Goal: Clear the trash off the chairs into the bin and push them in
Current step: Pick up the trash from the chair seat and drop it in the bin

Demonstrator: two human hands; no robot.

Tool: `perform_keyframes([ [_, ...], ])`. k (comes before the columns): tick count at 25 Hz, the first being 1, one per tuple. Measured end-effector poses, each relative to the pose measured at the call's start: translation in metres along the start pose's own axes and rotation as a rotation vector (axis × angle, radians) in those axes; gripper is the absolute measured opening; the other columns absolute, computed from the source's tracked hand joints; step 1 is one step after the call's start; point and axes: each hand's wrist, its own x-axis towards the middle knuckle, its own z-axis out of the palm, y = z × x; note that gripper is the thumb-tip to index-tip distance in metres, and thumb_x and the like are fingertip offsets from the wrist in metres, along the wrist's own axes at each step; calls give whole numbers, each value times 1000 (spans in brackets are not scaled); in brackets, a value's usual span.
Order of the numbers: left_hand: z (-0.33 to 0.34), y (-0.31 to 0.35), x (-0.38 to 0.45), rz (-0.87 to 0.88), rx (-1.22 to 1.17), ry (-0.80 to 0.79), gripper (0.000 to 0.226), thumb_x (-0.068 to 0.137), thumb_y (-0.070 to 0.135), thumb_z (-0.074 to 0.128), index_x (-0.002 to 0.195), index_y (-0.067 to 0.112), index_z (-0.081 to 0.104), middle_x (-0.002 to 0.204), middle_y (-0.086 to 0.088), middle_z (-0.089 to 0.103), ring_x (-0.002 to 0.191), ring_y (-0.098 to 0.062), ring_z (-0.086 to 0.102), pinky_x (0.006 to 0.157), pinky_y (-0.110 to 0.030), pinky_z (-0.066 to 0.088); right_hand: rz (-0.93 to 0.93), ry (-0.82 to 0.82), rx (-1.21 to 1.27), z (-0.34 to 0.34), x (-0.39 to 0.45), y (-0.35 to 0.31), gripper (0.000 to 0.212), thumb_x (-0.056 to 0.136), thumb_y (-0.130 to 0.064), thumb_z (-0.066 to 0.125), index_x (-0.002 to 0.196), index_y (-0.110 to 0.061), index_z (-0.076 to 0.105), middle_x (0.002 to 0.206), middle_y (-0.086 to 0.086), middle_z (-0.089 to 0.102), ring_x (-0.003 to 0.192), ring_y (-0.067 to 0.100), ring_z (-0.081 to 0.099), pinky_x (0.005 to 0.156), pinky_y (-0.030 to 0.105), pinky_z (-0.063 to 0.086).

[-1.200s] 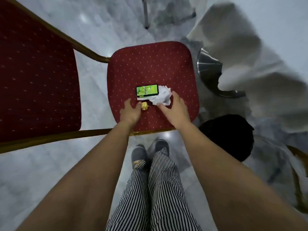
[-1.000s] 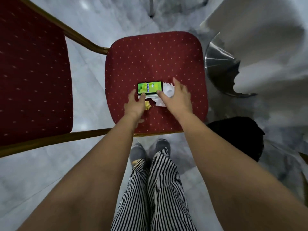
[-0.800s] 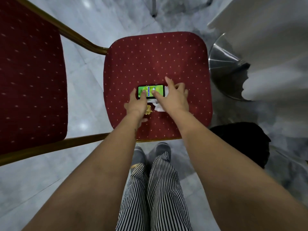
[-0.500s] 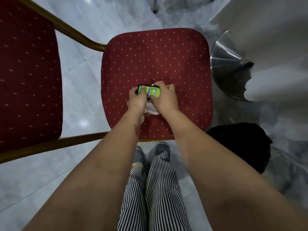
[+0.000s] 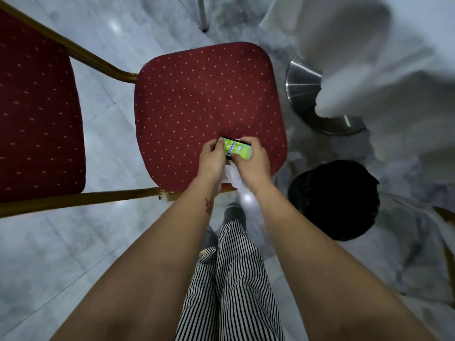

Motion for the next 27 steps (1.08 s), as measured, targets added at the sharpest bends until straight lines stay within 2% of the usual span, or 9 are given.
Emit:
perform_keyframes([
  [2, 12, -15, -26, 8, 52, -58, 33, 100, 35, 46, 124, 16, 59, 119, -10, 67, 103, -25, 65, 95, -43, 53, 50, 45, 26, -17, -22, 19, 42, 83, -14, 69, 122, -23, 58, 119, 9, 61, 103, 20, 59, 89, 30, 46],
  [5, 30, -39, -65, 0, 163, -132, 43, 91, 48, 50, 122, 20, 62, 118, -6, 68, 108, -25, 65, 100, -47, 50, 127, 111, 99, -45, -63, 53, 42, 81, -12, 71, 120, -22, 59, 116, 7, 66, 107, 23, 62, 89, 31, 48],
  [7, 45, -54, -80, -14, 176, -181, 51, 83, 52, 50, 121, 20, 63, 116, -8, 69, 108, -29, 66, 95, -50, 53, 157, 151, 151, -63, -77, 69, 42, 80, -11, 72, 119, -20, 60, 114, 6, 67, 104, 21, 63, 91, 33, 49],
  [11, 90, -90, -112, -75, 232, -263, 24, 94, 43, 47, 99, 27, 64, 116, -10, 68, 104, -31, 66, 79, -47, 57, 232, 198, 256, -105, -103, 116, 40, 81, -4, 71, 119, -14, 61, 104, 0, 65, 95, 18, 63, 88, 32, 50],
  [13, 116, -108, -120, -102, 252, -286, 31, 88, 49, 48, 100, 26, 65, 115, -11, 68, 104, -32, 66, 78, -48, 58, 270, 208, 262, -128, -109, 144, 38, 82, -6, 71, 118, -14, 62, 101, 0, 65, 95, 20, 64, 89, 38, 52],
  [16, 164, -138, -124, -113, 278, -306, 41, 77, 52, 49, 94, 20, 69, 108, -15, 71, 103, -36, 68, 87, -49, 54, 291, 223, 249, -170, -106, 181, 37, 83, -7, 70, 119, -13, 62, 101, 1, 64, 94, 18, 63, 88, 36, 51],
  [20, 236, -178, -146, -169, 292, -359, 40, 86, 53, 49, 97, 20, 68, 110, -13, 71, 106, -33, 66, 97, -47, 51, 391, 232, 243, -236, -104, 236, 38, 86, -12, 67, 123, -16, 59, 103, -3, 61, 94, 14, 60, 82, 29, 48],
  [22, 265, -189, -149, -210, 277, -368, 42, 92, 51, 48, 103, 16, 68, 110, -12, 72, 104, -31, 67, 95, -44, 51, 428, 233, 256, -257, -97, 259, 36, 87, -15, 66, 122, -19, 58, 105, -4, 61, 98, 18, 61, 86, 33, 50],
  [27, 309, -201, -129, -248, 241, -343, 38, 98, 47, 45, 88, 16, 67, 107, -20, 71, 98, -35, 69, 94, -48, 53, 475, 224, 308, -276, -62, 293, 38, 90, -16, 64, 127, -17, 55, 113, 2, 62, 106, 24, 62, 89, 36, 51],
])
